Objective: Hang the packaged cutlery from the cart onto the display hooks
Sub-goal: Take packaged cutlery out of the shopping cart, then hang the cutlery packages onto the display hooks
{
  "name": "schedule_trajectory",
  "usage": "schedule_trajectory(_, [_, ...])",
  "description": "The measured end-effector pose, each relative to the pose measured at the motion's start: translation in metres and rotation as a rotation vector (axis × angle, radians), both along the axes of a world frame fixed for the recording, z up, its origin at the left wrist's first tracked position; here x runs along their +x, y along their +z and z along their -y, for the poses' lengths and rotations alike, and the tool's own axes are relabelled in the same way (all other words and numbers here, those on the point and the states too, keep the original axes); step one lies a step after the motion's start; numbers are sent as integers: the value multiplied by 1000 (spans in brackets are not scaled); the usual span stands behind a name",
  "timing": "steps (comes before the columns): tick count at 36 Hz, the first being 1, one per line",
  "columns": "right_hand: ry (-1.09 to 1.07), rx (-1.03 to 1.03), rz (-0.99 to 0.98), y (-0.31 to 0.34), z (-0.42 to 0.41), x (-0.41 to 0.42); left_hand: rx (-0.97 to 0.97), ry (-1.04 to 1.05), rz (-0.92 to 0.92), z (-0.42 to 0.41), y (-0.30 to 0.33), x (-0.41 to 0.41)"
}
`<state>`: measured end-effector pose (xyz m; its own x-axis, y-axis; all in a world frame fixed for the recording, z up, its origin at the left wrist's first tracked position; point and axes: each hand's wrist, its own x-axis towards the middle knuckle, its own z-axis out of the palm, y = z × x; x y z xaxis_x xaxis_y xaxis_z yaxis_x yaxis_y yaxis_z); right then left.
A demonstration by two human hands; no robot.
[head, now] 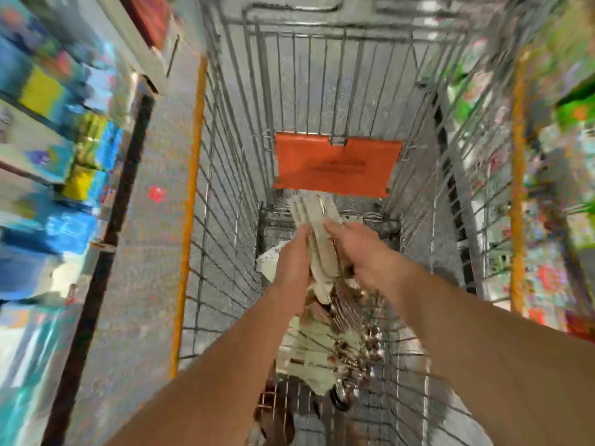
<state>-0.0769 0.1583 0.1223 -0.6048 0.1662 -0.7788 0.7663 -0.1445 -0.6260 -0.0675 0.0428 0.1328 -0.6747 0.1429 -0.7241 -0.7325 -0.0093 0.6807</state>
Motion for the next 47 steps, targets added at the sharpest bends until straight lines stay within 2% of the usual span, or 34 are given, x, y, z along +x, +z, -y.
schedule_trajectory(3, [6,-51,-44,11,3,-12,217,16,59,0,18,-10])
schedule_trajectory(6, [71,-56,-173,74,14,-12,373,14,10,14,70,-11])
schedule_trajectory(8, [113,-43,-235,107,15,-11,392,6,-31,27,96,-12])
schedule_trajectory(15, [251,-96,-360,186,42,8,346,81,-178,63,169,10])
schedule_trajectory(21, [361,-32,-441,235,102,44,268,166,-311,122,211,56])
schedule_trajectory(26, [512,-185,-479,262,153,97,181,329,-473,187,240,112])
schedule_trajectory(29, [723,-278,-458,272,186,131,122,404,-553,229,259,152])
schedule_trajectory(38, [981,-403,-528,295,316,229,29,595,-618,347,298,287])
schedule_trajectory(47, [1156,-400,-533,303,430,298,-2,680,-591,430,320,405])
